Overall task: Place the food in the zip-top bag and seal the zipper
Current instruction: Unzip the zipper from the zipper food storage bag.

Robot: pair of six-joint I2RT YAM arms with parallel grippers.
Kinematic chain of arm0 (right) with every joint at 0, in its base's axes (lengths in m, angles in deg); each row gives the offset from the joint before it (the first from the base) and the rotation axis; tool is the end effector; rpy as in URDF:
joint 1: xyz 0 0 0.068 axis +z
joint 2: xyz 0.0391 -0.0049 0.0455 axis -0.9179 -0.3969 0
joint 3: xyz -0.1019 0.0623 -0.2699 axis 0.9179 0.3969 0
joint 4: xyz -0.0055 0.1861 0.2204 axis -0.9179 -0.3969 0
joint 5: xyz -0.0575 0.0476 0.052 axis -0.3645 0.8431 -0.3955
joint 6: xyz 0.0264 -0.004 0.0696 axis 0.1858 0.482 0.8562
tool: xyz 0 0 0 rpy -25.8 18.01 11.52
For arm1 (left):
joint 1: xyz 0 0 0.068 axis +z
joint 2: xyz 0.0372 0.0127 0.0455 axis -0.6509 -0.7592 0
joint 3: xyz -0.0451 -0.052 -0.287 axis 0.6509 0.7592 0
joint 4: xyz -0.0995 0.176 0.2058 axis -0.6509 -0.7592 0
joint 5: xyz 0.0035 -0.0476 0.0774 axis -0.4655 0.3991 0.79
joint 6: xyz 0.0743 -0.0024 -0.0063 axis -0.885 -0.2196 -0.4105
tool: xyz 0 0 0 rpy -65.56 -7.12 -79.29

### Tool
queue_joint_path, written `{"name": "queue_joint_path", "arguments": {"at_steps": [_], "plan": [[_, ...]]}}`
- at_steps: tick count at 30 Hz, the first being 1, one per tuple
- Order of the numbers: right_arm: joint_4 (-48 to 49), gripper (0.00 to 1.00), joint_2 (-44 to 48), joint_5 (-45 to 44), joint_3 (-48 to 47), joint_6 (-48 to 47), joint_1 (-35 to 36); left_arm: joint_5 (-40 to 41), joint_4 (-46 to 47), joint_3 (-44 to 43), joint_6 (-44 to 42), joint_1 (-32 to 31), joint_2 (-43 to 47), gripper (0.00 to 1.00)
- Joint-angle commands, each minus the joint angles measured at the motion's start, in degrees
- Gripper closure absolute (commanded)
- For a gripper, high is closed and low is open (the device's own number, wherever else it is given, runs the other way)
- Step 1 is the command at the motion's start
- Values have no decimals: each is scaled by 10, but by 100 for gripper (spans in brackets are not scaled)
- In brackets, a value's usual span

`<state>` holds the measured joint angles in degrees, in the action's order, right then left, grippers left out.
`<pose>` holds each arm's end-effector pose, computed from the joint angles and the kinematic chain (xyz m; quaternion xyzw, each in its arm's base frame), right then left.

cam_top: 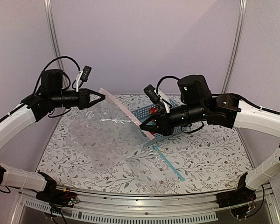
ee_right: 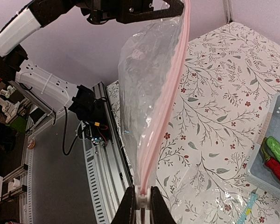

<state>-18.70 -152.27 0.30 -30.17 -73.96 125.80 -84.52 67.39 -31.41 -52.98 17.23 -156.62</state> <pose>0.1733 0.3354 0.3662 -0.4201 0.7337 0.4285 0.3187 0.2615 -0.1537 0.3712 0.2371 0.7624 -0.4211 0.4304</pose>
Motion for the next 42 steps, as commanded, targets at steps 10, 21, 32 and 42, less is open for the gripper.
{"name": "queue_joint_path", "arguments": {"at_steps": [10, 21, 32, 42], "plan": [[-35, 100, 25, 15, 17, 7, 3, 60, 35, 17, 13, 47, 18, 100], [-35, 100, 31, 11, 25, 11, 3, 61, 42, 21, 17, 62, 25, 100], [-27, 95, 33, 7, 28, 15, 3, 7, 65, 29, 23, 68, 24, 100], [-9, 28, 78, -115, 31, 32, 3, -194, 82, 25, -17, -7, 11, 100]]}}
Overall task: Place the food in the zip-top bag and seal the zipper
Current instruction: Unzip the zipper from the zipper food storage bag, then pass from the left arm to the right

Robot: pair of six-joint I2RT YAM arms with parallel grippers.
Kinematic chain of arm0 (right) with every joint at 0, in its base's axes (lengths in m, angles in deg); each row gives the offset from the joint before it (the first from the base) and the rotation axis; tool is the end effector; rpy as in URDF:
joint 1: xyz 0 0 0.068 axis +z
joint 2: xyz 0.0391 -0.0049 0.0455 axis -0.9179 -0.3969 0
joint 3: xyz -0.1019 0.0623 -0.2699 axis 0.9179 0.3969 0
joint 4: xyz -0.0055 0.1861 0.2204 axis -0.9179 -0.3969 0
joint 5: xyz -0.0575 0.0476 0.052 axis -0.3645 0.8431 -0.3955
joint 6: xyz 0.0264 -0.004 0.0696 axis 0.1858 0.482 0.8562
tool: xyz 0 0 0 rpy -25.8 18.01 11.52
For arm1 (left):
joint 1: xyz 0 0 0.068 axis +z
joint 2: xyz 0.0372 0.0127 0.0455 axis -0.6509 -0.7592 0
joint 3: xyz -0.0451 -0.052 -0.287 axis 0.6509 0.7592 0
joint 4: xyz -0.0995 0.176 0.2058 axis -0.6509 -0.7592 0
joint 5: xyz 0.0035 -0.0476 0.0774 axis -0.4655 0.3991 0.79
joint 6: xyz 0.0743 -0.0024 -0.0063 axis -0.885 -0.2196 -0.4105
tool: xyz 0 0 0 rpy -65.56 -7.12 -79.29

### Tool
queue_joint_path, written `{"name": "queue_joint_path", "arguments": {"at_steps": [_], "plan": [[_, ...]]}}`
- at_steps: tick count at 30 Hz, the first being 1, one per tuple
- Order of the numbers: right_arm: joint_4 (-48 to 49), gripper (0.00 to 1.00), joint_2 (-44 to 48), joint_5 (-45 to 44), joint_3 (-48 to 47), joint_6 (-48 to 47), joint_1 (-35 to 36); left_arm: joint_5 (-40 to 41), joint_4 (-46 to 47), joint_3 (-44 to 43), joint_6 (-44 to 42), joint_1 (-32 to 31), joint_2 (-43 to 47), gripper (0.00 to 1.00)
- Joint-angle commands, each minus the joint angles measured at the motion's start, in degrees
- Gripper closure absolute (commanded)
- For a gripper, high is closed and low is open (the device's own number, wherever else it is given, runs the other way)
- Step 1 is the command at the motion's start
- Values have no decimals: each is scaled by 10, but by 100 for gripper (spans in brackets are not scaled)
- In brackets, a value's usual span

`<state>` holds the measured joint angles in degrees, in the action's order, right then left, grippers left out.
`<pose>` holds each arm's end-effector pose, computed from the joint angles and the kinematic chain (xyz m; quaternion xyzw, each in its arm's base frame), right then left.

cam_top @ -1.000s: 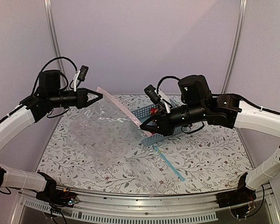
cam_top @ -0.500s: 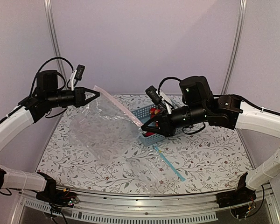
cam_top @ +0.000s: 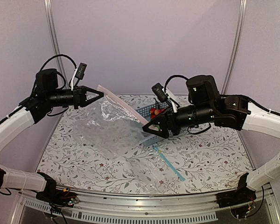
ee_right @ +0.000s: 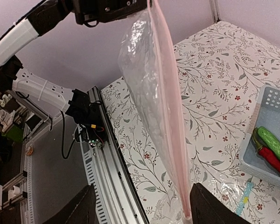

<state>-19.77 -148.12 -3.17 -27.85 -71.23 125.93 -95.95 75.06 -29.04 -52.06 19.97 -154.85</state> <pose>0.1656 0.3171 0.3725 -0.3902 0.7495 0.4206 0.3303 0.2545 -0.1456 0.3812 0.2833 0.7033 -0.4800 0.4412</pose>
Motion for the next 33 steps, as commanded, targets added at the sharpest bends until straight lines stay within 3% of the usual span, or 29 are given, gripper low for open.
{"name": "queue_joint_path", "arguments": {"at_steps": [1, 4, 8, 20, 25, 33], "plan": [[2, 27, 44, -102, 10, 5, 1, -87, -3, -2, -31, -42, -10, 100], [4, 20, 59, -146, 16, 8, 2, -91, -32, -15, -50, -65, -20, 100], [3, 15, 59, -130, 18, 2, 1, -91, -48, -19, -62, -77, -27, 100], [-34, 13, 4, -123, -6, -3, 1, -110, -54, -21, -67, -90, -32, 100], [-7, 14, -7, -33, 3, 25, -42, -114, -56, -22, -68, -100, -33, 100], [-13, 15, -18, -10, -6, 23, -49, -115, -59, -23, -70, -111, -36, 100]]}}
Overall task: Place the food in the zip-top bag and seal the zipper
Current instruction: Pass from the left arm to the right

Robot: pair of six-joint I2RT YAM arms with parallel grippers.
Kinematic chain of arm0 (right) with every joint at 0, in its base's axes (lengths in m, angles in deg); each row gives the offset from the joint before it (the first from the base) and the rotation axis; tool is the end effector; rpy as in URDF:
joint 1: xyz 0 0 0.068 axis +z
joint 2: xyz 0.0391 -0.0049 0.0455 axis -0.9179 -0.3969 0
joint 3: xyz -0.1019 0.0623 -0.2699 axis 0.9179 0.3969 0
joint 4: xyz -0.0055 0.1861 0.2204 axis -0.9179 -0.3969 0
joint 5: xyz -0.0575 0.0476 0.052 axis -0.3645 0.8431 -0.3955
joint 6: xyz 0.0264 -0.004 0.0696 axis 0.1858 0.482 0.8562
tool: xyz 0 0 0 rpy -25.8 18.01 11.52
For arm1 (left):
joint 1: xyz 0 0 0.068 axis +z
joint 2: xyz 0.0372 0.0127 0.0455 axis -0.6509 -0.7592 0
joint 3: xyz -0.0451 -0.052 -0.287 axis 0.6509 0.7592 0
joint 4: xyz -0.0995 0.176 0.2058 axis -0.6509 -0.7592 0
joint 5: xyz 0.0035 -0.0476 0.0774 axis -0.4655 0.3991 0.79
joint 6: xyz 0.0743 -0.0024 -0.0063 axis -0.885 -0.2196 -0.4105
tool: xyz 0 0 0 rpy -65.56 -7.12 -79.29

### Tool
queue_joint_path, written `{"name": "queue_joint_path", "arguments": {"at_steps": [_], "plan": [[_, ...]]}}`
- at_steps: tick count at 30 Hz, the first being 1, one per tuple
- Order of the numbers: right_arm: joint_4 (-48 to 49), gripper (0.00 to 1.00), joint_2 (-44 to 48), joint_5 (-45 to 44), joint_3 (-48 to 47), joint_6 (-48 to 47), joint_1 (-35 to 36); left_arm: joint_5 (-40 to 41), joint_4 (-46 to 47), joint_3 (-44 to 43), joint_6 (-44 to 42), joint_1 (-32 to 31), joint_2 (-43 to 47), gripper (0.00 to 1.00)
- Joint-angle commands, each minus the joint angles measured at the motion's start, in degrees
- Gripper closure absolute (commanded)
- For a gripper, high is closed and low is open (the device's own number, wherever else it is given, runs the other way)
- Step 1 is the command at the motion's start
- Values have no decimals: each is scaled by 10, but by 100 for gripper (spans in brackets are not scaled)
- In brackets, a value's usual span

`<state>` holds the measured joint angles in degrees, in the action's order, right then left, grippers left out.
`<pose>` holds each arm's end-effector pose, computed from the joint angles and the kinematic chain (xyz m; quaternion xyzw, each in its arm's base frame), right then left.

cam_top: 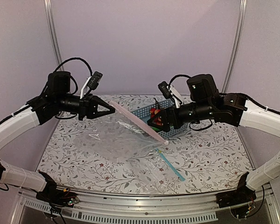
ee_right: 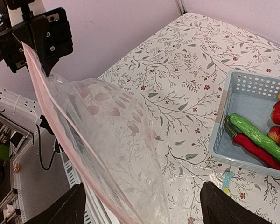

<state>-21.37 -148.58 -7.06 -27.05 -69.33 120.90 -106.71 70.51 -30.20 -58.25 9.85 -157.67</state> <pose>0.1966 0.2997 0.3604 -0.3302 0.7940 0.3786 0.3423 0.2226 -0.1948 0.3699 0.4099 0.6458 -0.5494 0.3363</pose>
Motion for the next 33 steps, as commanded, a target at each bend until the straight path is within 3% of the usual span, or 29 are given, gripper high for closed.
{"name": "queue_joint_path", "arguments": {"at_steps": [1, 33], "plan": [[-1, 15, -18, 30, -16, 3, 1, -8, -14, -11, -8, -11, -8, 100], [-17, 23, -61, 88, -38, -32, -25, -7, -21, -15, -13, -19, -9, 100]]}}
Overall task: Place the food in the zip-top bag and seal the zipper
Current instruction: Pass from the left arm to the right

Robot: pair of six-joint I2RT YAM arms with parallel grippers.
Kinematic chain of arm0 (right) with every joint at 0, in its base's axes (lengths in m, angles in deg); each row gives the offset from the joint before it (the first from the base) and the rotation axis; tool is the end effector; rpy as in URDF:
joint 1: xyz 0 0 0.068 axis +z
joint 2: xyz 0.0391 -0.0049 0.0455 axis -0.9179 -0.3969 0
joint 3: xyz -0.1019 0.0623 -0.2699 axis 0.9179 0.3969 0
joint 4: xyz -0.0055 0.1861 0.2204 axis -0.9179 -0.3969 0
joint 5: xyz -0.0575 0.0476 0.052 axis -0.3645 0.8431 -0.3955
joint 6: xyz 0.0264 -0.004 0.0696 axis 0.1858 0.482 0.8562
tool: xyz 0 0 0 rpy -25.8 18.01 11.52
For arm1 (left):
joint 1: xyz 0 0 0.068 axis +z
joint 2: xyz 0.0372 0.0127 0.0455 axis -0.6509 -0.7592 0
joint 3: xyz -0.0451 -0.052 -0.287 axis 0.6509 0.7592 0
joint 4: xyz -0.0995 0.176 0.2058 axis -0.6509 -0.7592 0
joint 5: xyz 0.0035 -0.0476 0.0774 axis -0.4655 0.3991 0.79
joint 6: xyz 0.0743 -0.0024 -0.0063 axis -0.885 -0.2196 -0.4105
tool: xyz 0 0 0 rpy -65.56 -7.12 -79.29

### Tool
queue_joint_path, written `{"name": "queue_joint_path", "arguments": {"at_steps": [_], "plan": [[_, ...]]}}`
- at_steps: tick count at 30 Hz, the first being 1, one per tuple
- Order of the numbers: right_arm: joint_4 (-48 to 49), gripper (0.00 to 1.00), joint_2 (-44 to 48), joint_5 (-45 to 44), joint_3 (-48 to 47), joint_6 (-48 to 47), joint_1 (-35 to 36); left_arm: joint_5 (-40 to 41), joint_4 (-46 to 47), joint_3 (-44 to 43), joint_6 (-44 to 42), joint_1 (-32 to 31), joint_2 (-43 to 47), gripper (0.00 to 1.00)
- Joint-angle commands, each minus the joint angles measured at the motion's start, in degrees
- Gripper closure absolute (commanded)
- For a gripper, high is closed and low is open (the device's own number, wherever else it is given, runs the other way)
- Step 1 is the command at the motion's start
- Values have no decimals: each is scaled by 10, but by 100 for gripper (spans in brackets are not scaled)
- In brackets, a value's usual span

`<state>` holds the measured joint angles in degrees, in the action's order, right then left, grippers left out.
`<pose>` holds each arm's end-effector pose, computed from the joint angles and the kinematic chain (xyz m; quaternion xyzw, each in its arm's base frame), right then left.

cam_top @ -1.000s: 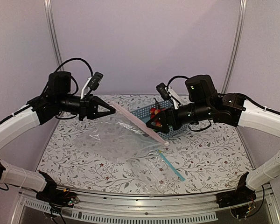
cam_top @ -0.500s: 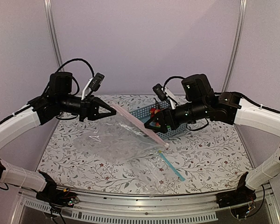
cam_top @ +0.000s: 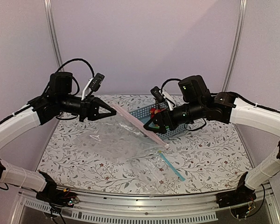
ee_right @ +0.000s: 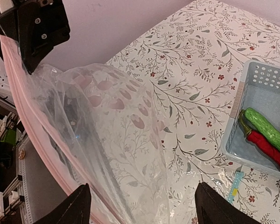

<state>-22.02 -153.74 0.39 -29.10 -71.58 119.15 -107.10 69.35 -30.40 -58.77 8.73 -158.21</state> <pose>0.2118 0.3143 0.3431 -0.3615 0.7906 0.3965 0.2952 0.2198 -0.2000 0.3667 0.4166 0.6457 -0.5533 0.3216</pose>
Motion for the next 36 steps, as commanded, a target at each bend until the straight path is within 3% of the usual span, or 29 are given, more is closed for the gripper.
{"name": "queue_joint_path", "arguments": {"at_steps": [1, 11, 20, 25, 29, 36], "plan": [[-11, 23, -9, 16, -18, -10, -9, -3, -10, -13, -9, -8, -3, 100], [-14, 25, -24, 74, -27, -29, -12, -2, -11, -13, -10, -8, -3, 100], [-11, 38, -54, 116, -44, -30, -3, -1, -12, -15, -8, -8, -9, 100], [3, 51, -67, 124, -52, -27, 16, 7, -13, -14, -9, -8, -9, 100], [46, 72, -68, 123, -41, 2, 22, 22, -17, -14, -13, -8, -11, 100], [115, 98, -41, 91, -7, 49, 38, 46, -20, -15, -13, -8, -12, 100]]}}
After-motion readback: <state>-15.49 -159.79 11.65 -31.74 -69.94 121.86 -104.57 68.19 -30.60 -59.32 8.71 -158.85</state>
